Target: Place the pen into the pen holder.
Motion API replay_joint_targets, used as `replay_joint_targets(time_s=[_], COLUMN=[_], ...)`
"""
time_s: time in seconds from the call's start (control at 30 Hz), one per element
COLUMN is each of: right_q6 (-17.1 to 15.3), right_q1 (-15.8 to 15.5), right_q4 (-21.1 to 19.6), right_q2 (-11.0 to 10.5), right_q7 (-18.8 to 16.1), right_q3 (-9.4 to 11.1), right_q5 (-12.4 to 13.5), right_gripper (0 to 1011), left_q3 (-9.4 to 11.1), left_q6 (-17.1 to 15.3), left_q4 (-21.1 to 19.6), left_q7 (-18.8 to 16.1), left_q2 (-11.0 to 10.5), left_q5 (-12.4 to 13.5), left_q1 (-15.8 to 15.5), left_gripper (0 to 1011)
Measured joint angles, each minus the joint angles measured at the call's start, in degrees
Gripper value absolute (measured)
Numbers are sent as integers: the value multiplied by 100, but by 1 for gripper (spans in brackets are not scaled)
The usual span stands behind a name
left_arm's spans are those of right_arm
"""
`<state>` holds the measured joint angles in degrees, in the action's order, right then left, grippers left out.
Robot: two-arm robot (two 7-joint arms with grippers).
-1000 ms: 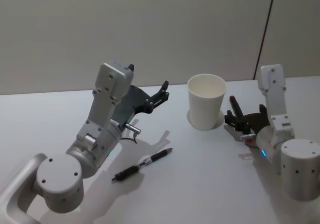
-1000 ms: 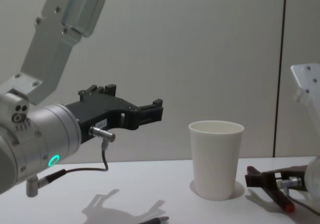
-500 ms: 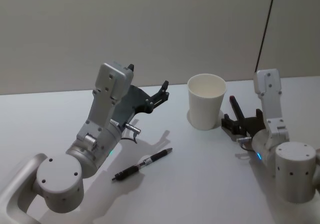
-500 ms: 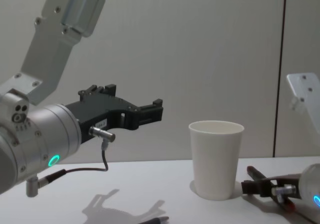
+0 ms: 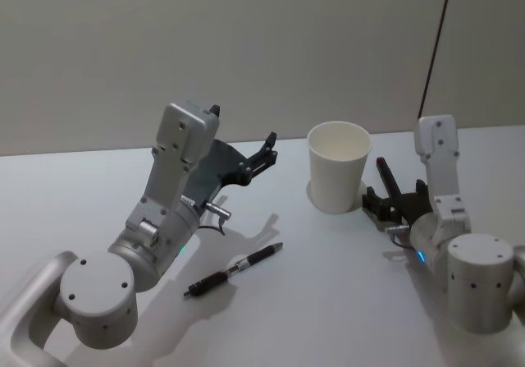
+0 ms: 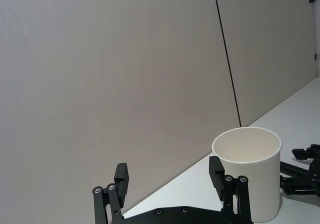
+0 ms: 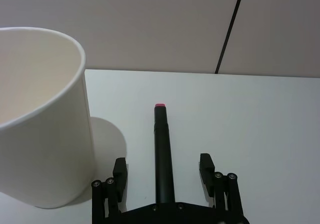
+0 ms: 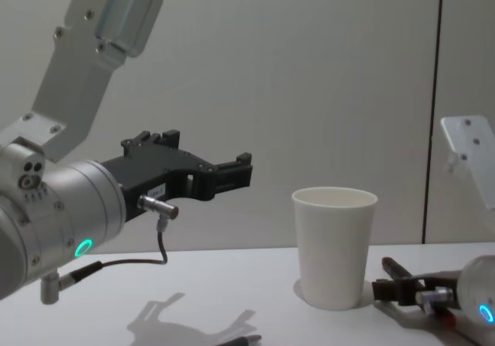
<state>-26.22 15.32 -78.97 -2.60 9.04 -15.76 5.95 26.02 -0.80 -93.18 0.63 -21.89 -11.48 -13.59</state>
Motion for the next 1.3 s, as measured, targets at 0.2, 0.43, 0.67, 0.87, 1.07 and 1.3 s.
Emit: replay_joint_targets(time_s=[0.2,0.43,0.67,0.87,1.07,1.3], right_q6=[7,8,10,15,24,54], right_q1=[4,4,4,-1,-7,-21], right_q4=[15,27,32,31,28,20], right_q2=[15,20,24,28,36,49], right_q7=[3,9,10,10,13,56], right_q3=[-2,-1,1,9,25,57], right_q5=[1,-1,-3,-1,14,97], right_gripper=[789,674,621,566,519,473], left_q3=[0,0,0,0,0,0], left_q6=[0,0,0,0,0,0], left_q4=[0,0,0,0,0,0], left_q7=[0,0,0,0,0,0], left_q2=[0,0,0,0,0,0], left_q5=[0,0,0,0,0,0], left_q1=[0,0,0,0,0,0], left_gripper=[1001,1001,1001,1001,1001,1001])
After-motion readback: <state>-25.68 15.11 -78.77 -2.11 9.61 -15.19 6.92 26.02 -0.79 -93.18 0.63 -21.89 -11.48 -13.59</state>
